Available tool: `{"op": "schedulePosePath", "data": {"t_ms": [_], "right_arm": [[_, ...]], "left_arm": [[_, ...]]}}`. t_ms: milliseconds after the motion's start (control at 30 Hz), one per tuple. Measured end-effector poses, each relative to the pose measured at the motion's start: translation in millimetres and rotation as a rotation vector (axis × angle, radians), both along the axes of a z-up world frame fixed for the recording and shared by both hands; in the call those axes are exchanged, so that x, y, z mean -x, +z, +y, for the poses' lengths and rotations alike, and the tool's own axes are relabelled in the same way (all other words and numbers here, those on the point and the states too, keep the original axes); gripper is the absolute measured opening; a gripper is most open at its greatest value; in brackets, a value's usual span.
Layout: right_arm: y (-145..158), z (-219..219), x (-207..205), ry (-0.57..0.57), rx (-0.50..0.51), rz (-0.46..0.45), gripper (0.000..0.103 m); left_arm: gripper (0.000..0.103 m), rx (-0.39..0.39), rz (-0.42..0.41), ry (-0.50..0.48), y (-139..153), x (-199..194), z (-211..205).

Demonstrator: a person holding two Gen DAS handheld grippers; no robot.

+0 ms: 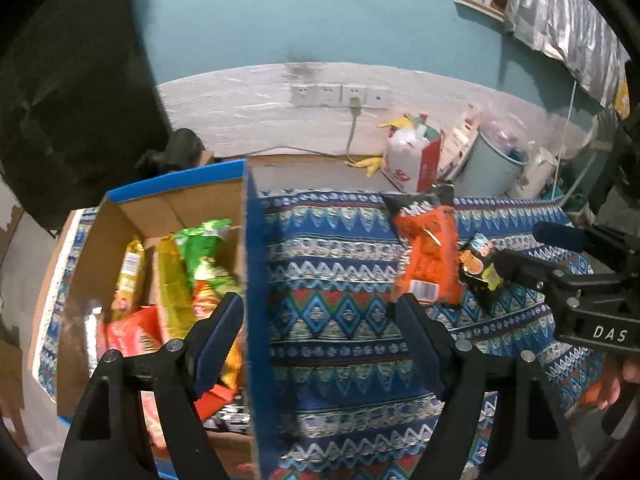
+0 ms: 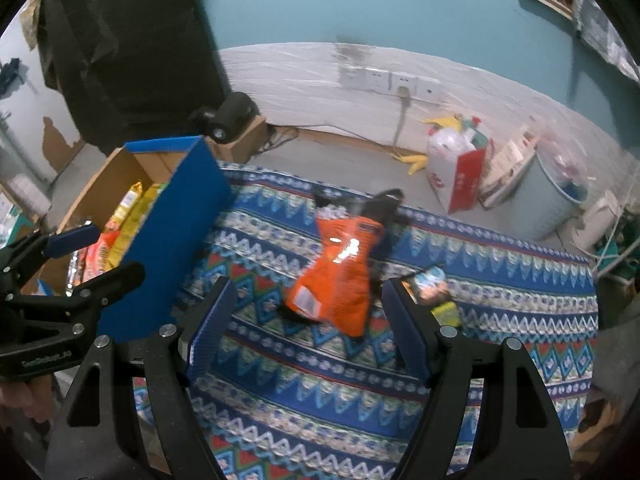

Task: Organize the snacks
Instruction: 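Move both grippers back to the last orange and black bags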

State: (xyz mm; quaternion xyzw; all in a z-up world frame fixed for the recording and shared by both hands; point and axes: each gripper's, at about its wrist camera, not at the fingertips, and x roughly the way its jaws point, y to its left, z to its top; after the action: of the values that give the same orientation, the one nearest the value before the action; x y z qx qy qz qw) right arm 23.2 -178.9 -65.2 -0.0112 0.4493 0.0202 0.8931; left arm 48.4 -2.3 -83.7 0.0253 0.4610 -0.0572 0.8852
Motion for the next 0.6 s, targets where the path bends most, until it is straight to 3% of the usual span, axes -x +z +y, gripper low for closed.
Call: {"op": "schedulePosePath", "data": {"t_ms": [233, 367, 500, 600], "right_arm": [[-9.5, -34.8, 3.8, -0.037, -0.001, 0.029, 0.075], [-15.5, -53.3, 3.5, -0.071, -0.006, 0.041, 0.075], [-27.4, -75.2, -2.7, -0.114, -0.011, 0.067, 0.075], [-35.2, -88.4, -6.7, -0.137, -0.023, 0.08, 0.075]], "left_arm": [[0.08, 0.007, 0.054, -0.031, -13.5, -11.2, -29.6], [0.087, -0.014, 0.058, -0.054, -19.2, -17.8, -45.3], [0.087, -0.037, 0.073, -0.079, -29.4, -27.6, -59.7], [0.087, -0.012, 0.098, -0.087, -36.3, -37.3, -67.7]]}}
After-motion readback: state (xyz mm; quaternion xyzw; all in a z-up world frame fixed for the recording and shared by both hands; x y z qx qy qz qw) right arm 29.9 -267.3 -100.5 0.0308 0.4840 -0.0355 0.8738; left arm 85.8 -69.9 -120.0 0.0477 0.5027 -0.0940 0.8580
